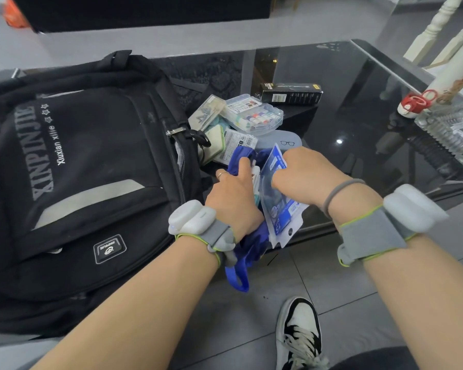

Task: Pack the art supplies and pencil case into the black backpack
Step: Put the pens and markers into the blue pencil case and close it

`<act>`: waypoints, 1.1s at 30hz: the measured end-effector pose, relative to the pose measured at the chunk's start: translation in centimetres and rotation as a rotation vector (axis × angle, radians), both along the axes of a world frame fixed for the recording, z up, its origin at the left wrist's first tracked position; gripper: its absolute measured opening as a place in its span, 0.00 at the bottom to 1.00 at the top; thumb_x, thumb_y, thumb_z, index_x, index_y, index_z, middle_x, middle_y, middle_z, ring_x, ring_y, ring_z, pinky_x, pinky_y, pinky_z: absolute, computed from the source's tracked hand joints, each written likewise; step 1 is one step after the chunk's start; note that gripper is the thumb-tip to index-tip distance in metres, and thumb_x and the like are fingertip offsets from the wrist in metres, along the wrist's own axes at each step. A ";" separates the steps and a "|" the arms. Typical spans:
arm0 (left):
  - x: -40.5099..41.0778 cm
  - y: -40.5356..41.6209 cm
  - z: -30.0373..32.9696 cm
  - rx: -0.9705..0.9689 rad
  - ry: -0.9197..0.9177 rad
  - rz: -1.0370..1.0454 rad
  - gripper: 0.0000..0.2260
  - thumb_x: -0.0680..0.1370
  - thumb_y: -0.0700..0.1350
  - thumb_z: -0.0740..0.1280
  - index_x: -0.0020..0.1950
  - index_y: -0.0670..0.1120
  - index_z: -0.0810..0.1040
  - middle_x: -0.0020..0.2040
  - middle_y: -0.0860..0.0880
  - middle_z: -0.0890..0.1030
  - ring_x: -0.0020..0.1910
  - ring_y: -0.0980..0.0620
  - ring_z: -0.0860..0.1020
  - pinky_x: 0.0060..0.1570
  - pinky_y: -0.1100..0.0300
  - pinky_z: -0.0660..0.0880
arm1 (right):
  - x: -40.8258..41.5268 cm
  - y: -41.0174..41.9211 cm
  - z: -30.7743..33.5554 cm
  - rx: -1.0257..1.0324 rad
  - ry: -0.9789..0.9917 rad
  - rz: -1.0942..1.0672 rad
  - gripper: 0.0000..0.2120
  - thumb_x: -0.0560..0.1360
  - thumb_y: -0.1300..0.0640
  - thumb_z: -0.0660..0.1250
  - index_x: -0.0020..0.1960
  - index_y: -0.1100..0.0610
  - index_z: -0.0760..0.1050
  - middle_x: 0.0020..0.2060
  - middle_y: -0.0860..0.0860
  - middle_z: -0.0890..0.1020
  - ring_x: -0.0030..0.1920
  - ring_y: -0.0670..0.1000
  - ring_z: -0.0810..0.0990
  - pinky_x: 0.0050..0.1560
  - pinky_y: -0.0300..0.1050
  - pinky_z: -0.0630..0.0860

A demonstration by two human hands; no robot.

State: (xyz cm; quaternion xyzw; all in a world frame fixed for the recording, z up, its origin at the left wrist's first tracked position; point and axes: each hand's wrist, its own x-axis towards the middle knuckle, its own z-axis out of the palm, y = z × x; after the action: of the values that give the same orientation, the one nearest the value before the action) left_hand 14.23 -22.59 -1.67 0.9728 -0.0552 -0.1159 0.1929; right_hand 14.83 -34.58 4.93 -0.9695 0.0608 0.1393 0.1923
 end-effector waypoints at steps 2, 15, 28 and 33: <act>-0.1 0.0 0.1 -0.004 -0.019 -0.019 0.33 0.74 0.43 0.72 0.73 0.48 0.57 0.52 0.45 0.65 0.46 0.42 0.71 0.44 0.52 0.72 | 0.0 0.4 0.2 -0.021 0.020 0.007 0.13 0.76 0.61 0.61 0.34 0.58 0.62 0.32 0.52 0.68 0.33 0.53 0.67 0.28 0.42 0.60; -2.9 1.9 0.9 0.211 -0.187 -0.237 0.41 0.74 0.49 0.72 0.80 0.55 0.49 0.68 0.41 0.60 0.55 0.42 0.72 0.48 0.50 0.78 | 0.9 -0.2 -0.7 0.181 0.038 -0.166 0.14 0.72 0.65 0.62 0.31 0.58 0.61 0.28 0.53 0.66 0.28 0.53 0.63 0.28 0.42 0.58; -3.1 1.6 0.5 0.158 -0.006 -0.137 0.38 0.68 0.57 0.76 0.69 0.47 0.61 0.67 0.39 0.63 0.42 0.42 0.72 0.44 0.51 0.75 | 0.0 3.7 -3.7 -0.112 -0.108 -0.066 0.15 0.80 0.56 0.60 0.64 0.62 0.68 0.57 0.56 0.77 0.61 0.59 0.77 0.47 0.45 0.66; -2.1 0.7 0.0 0.042 0.074 -0.016 0.37 0.69 0.55 0.76 0.68 0.45 0.59 0.70 0.34 0.61 0.43 0.39 0.75 0.53 0.47 0.78 | -0.8 3.1 -4.7 0.015 -0.136 -0.093 0.13 0.79 0.57 0.60 0.60 0.62 0.63 0.48 0.58 0.76 0.52 0.62 0.78 0.43 0.46 0.63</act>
State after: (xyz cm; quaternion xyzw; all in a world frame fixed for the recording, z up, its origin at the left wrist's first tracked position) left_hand 12.11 -21.89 -1.67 0.9712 -0.0531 -0.1545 0.1734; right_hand 14.01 -31.52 0.21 -0.9713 0.0914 0.0648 0.2097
